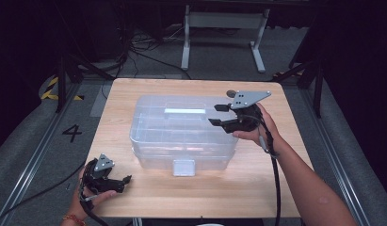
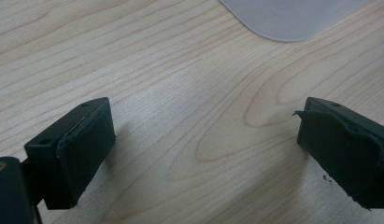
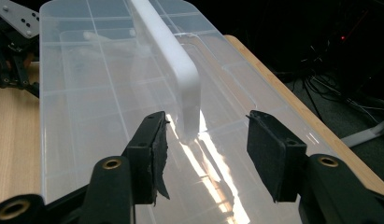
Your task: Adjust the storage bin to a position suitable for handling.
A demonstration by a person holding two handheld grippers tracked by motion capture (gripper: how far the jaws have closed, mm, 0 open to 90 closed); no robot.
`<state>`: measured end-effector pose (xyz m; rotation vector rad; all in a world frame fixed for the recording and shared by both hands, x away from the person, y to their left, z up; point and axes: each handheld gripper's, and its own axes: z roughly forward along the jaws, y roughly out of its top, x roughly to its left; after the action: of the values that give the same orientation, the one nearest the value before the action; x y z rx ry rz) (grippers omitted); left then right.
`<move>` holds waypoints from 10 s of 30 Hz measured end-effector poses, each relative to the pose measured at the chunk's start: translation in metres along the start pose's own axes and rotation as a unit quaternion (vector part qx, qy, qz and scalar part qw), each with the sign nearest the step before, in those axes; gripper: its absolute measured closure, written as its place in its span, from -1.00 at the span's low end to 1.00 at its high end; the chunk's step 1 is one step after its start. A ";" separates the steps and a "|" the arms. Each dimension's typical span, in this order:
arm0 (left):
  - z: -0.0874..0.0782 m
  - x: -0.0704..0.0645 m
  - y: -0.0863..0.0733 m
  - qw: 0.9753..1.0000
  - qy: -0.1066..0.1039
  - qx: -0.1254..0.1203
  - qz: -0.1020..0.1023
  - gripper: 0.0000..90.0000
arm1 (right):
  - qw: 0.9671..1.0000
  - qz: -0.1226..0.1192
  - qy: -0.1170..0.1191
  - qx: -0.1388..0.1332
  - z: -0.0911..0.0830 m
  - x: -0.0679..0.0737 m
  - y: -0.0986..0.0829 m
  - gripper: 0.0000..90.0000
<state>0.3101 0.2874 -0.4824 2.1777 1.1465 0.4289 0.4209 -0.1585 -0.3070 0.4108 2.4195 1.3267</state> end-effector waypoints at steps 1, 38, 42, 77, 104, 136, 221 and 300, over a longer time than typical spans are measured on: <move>0.000 0.000 0.000 1.000 0.000 0.000 0.000 -0.90 | 1.000 -0.001 0.000 -0.003 0.001 -0.001 0.001 0.12; 0.000 0.000 0.000 1.000 0.002 -0.001 -0.002 -0.90 | 0.999 -0.040 0.015 0.018 0.027 0.005 0.021 0.69; 0.000 0.000 0.000 1.000 0.002 -0.001 -0.002 -0.90 | 0.999 -0.042 0.017 0.021 0.027 0.005 0.022 0.69; -0.007 0.003 0.004 1.000 0.002 -0.001 -0.011 -0.48 | 0.998 -0.014 0.049 0.029 0.026 -0.016 0.035 0.69; -0.063 -0.016 0.065 0.993 -0.005 -0.116 0.038 -0.16 | 0.999 0.008 0.045 0.020 0.027 -0.025 0.040 0.66; -0.049 -0.028 0.087 0.988 -0.048 -0.135 0.054 0.33 | 0.999 0.002 0.028 0.036 0.029 -0.027 0.048 0.64; -0.070 -0.022 0.086 0.990 0.004 -0.129 0.060 0.23 | 0.989 0.061 -0.104 -0.082 -0.039 0.021 -0.103 0.32; -0.001 -0.011 0.001 0.999 -0.022 -0.013 0.023 -0.64 | 0.943 0.102 -0.282 -0.141 -0.009 -0.054 -0.015 0.83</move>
<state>0.3044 0.2784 -0.4812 2.1842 1.0640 0.4110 0.4640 -0.1957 -0.3064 0.8466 1.7259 1.3784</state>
